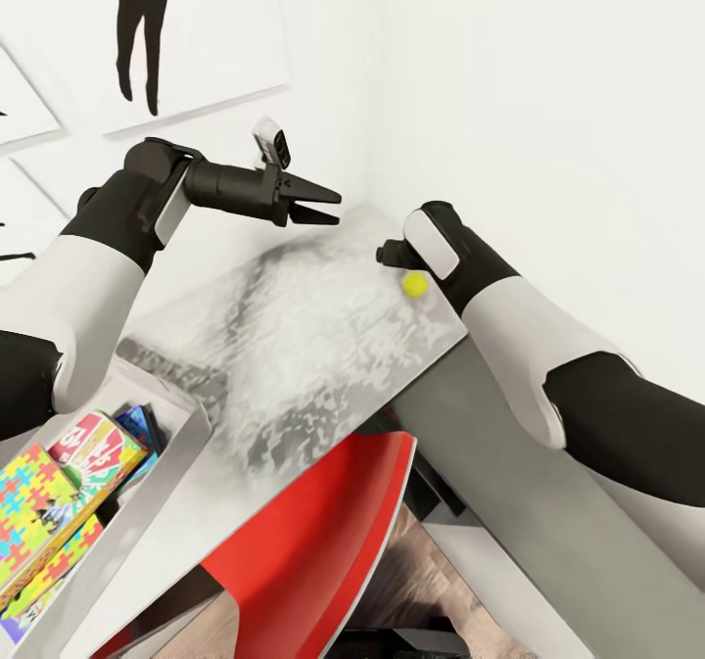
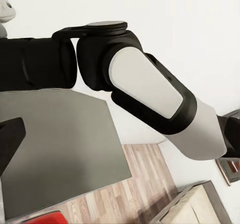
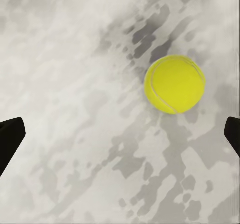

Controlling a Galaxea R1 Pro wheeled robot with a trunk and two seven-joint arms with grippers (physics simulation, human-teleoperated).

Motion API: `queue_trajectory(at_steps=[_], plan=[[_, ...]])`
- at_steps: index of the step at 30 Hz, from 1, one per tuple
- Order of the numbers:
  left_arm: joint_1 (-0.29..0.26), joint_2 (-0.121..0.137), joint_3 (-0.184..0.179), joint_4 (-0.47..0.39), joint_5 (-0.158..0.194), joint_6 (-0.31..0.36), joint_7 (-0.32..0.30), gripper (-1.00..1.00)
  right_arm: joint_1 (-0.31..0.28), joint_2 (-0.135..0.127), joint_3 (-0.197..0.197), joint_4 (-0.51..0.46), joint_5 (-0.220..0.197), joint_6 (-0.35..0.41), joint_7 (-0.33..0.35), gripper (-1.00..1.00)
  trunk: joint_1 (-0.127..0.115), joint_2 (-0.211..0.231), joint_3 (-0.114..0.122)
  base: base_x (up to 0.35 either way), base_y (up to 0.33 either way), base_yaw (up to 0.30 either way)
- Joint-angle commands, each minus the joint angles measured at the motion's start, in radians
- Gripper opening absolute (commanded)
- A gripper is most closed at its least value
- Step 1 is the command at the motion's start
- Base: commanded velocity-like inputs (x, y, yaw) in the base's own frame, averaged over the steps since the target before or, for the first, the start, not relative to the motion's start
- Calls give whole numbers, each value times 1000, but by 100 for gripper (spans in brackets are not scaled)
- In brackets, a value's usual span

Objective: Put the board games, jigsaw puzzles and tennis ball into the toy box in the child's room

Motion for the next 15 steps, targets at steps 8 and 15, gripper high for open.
queue_trajectory(at_steps=[8,15], plan=[[-1,6,-8,0,4,11,-4,100,-22,-1,1,0,-8,17,-51,100,0,-2,-15,0,0,0],[-1,6,-7,0,5,11,-4,100,-23,0,1,0,-9,21,-58,100,0,-2,-26,0,0,0]])
